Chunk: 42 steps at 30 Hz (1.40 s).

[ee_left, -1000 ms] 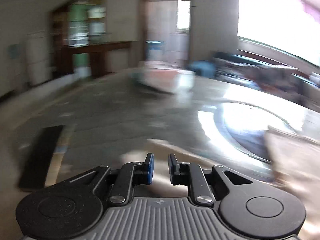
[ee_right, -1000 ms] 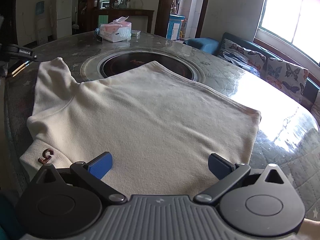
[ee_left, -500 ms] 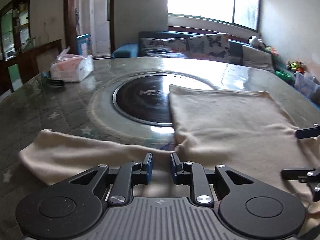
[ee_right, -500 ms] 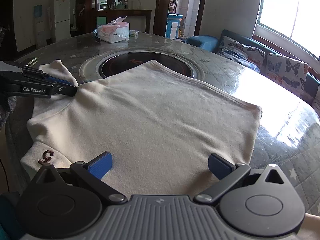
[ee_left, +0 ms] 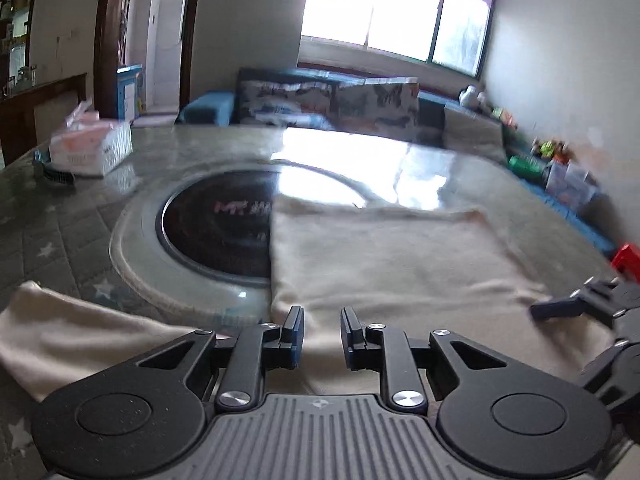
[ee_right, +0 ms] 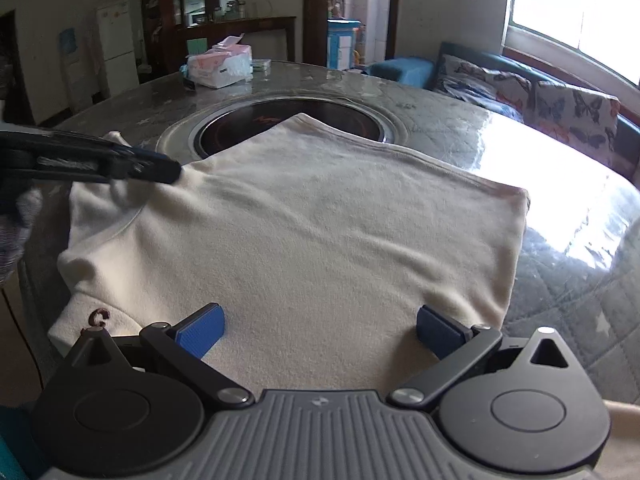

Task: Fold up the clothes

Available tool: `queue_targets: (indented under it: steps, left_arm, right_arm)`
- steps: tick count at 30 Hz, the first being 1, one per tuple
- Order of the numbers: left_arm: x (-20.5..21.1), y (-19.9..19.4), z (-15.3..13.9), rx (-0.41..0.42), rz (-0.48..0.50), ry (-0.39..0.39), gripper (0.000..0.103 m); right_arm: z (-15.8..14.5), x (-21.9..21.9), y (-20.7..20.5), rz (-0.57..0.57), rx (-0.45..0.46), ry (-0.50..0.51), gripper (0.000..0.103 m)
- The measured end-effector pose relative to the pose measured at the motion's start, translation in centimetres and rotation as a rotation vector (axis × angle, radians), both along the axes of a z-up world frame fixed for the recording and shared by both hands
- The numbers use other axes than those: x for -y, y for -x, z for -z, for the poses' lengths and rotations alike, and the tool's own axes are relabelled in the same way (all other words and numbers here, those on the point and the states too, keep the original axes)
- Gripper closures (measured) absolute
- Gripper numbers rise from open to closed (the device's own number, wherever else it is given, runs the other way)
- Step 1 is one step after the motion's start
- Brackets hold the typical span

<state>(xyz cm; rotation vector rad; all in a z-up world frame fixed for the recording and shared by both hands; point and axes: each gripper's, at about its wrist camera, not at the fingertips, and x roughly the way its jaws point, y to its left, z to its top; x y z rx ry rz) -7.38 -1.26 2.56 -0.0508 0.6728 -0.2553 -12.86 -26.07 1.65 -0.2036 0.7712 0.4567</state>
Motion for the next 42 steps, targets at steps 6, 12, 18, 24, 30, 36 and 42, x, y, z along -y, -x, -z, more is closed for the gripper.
queue_targets:
  steps: [6,12,18,24,30,36,42]
  left_arm:
    - [-0.3,1.0,0.3,0.001,0.028,-0.031,0.074]
    - [1.5,3.8,-0.6,0.065,0.137,-0.085,0.058]
    - [2.4,5.9,0.6,0.074,0.225,-0.170,0.058]
    - [2.2,6.8,1.3,0.084,0.224,-0.213,0.056]
    - [2.4,6.7,0.6,0.092,0.220,-0.217,0.055]
    - [3.5,5.8,-0.9,0.121,0.225,-0.168,0.054]
    - [6.6,5.1,-0.7,0.111,0.290,-0.143,0.050]
  right_arm:
    - [-0.5,-0.6,1.3,-0.043,0.048,0.044,0.000]
    - [-1.0,-1.8,3.6,-0.108,0.099,0.076,0.000]
    - [-1.5,-2.0,4.9,-0.127,0.157,0.095,0.000]
    - [-1.5,-1.8,5.3,-0.115,0.158,0.064,0.000]
    - [-0.7,-2.0,6.0,-0.128,0.131,0.065,0.000]
    - [-2.5,0.8,7.0,-0.027,0.163,0.031,0.000]
    - [-3.3,6.2,8.0,0.179,0.166,0.021,0.000]
